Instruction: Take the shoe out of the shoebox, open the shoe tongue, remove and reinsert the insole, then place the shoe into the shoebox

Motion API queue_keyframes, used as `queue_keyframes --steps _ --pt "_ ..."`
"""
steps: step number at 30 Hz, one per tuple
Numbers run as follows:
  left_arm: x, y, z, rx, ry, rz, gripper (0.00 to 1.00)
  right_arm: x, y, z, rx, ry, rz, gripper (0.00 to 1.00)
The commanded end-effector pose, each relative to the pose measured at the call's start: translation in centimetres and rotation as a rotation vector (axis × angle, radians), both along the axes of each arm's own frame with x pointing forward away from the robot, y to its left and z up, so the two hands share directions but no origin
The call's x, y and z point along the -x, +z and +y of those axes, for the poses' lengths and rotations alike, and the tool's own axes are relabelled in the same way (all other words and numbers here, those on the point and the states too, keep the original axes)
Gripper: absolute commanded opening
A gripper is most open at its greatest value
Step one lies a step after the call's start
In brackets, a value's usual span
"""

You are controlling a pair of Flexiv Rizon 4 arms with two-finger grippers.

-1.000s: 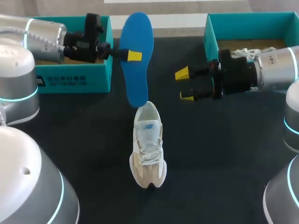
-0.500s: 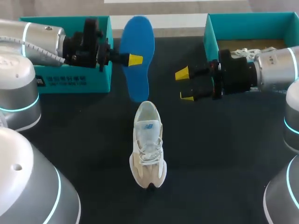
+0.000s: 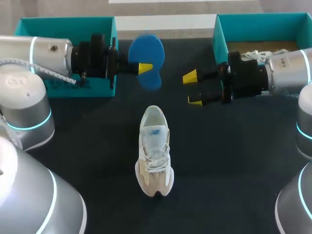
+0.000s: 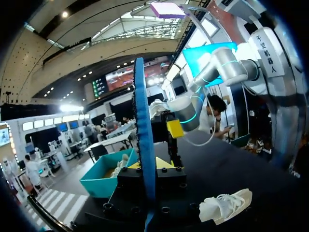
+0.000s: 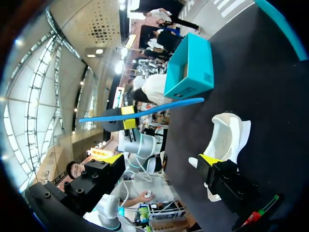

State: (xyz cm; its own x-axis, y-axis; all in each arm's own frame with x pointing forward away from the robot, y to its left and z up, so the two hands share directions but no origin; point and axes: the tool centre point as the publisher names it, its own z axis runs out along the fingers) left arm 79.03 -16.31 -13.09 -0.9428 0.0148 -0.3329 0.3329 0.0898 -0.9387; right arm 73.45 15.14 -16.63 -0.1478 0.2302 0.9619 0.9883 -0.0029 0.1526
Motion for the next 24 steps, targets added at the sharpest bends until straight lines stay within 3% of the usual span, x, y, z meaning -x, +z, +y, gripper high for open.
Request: queue_keyframes --steps 1,5,7,11,15,18,19,24 --pt "0.7 -0.4 0.1 0.051 0.037 -0.251 0.00 0.0 0.0 0.2 0.001 -0.003 0.001 1.00" --pt "0.7 -0.4 0.1 0.051 0.037 -0.251 0.00 0.0 0.0 0.2 0.001 -0.003 0.001 1.00" --pt "0.5 -1.6 0.2 -0.010 0.030 -0.541 0.00 0.0 0.0 0.2 0.001 -0.003 0.001 1.00" --pt "0.3 -3.3 0.7 -0.071 0.032 -0.902 0.00 0.0 0.0 0.2 0.001 -0.003 0.001 1.00" --pt "0.3 -4.3 1.1 -0.046 0.056 -1.076 0.00 0.0 0.0 0.2 0.001 -0.003 0.001 1.00" --pt "0.3 -4.7 1.2 -0.049 0.095 -1.153 0.00 0.0 0.0 0.2 0.001 -0.003 0.001 1.00" --pt "0.2 -4.8 1.3 -0.054 0.107 -1.095 0.00 0.0 0.0 0.2 0.001 -0.003 0.001 1.00" --pt "0.2 -4.8 1.3 -0.054 0.107 -1.095 0.00 0.0 0.0 0.2 0.001 -0.003 0.001 1.00"
